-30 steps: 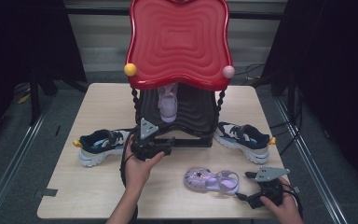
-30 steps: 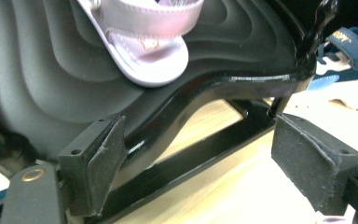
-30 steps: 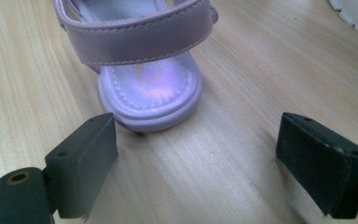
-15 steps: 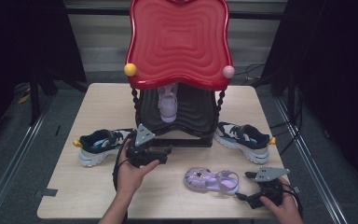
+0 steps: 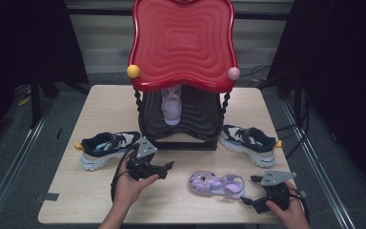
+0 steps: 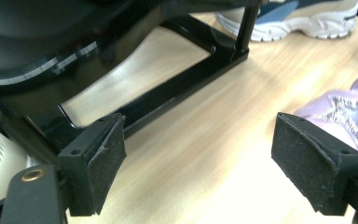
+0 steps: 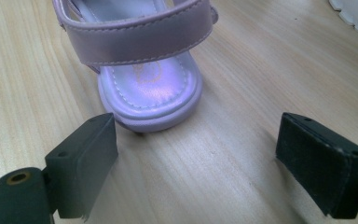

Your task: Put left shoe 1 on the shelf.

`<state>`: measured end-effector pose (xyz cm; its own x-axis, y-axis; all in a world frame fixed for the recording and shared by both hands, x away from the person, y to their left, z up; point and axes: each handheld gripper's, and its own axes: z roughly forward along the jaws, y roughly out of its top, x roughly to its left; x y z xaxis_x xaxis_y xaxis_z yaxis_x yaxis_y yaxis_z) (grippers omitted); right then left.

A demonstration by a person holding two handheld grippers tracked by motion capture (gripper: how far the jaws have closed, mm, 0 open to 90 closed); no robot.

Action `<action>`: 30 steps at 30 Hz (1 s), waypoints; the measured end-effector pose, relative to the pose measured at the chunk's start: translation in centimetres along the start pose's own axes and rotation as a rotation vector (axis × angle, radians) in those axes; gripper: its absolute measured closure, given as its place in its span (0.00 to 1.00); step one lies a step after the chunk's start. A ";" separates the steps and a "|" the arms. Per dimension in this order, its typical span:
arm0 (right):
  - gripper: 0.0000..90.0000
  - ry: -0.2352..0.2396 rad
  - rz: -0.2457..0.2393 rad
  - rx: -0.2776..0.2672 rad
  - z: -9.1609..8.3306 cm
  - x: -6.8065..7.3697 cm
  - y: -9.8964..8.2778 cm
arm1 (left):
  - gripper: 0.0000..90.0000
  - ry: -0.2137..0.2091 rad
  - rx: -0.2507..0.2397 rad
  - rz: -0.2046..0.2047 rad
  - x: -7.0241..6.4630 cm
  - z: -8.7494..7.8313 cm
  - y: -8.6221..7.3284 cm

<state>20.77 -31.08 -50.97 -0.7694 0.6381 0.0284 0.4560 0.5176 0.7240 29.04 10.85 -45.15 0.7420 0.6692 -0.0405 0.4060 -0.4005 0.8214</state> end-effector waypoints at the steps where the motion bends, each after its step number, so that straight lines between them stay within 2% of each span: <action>1: 0.13 0.000 0.000 0.000 0.0 0.0 0.0 | 0.19 -0.005 0.009 0.006 0.1 0.0 -0.3; 6: 0.13 -0.001 0.000 0.000 0.0 0.0 0.0 | 0.19 -0.010 0.028 0.005 0.3 0.2 -1.2; 15: 0.13 0.000 0.001 0.000 0.0 0.0 0.0 | 0.19 -0.020 0.081 -0.014 0.8 0.6 -3.7; 19: 0.13 0.000 0.000 0.000 0.0 0.0 0.0 | 0.19 -0.024 0.092 -0.007 0.9 0.7 -4.3; 21: 0.13 0.000 0.001 0.000 0.0 0.0 0.0 | 0.19 -0.023 0.090 -0.017 1.1 0.7 -4.7; 26: 0.13 0.000 0.001 0.000 0.0 0.0 0.0 | 0.19 -0.024 0.104 0.007 1.1 0.8 -5.2; 30: 0.13 0.000 0.001 0.000 0.0 0.0 0.0 | 0.19 -0.022 0.110 0.003 1.3 1.0 -5.8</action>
<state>20.76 -31.07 -50.97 -0.7689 0.6387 0.0293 0.4568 0.5168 0.7241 28.17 13.47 -50.54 0.7542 0.6546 -0.0519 0.4593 -0.4694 0.7541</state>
